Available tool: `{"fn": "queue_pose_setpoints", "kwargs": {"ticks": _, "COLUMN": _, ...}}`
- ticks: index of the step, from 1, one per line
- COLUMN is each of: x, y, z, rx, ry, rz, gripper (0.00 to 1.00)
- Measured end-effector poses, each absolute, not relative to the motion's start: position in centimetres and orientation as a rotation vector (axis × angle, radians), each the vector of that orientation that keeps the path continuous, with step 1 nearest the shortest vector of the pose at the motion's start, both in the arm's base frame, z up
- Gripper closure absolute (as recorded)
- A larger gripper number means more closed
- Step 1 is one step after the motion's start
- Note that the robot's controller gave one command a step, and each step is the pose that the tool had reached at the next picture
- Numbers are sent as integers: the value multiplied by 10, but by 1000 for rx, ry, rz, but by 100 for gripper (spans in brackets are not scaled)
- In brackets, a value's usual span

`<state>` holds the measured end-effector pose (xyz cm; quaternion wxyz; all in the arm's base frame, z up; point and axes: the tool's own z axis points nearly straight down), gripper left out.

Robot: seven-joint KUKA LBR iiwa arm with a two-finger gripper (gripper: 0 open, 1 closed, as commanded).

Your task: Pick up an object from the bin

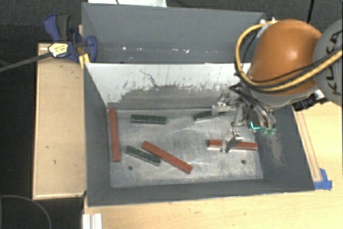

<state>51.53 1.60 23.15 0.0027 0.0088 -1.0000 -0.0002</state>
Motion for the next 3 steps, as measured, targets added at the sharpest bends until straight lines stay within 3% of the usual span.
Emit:
{"fn": "queue_pose_setpoints", "kwargs": {"ticks": 1, "x": 517, "y": 16, "z": 236, "rx": 27, "ry": -3144, "rz": -1, "gripper": 0}}
{"fn": "queue_pose_setpoints", "kwargs": {"ticks": 2, "x": 525, "y": -27, "z": 161, "rx": -5, "ry": -3149, "rz": 0, "gripper": 0}}
{"fn": "queue_pose_setpoints", "kwargs": {"ticks": 3, "x": 529, "y": -42, "z": 139, "rx": 66, "ry": -3139, "rz": -1, "gripper": 0}}
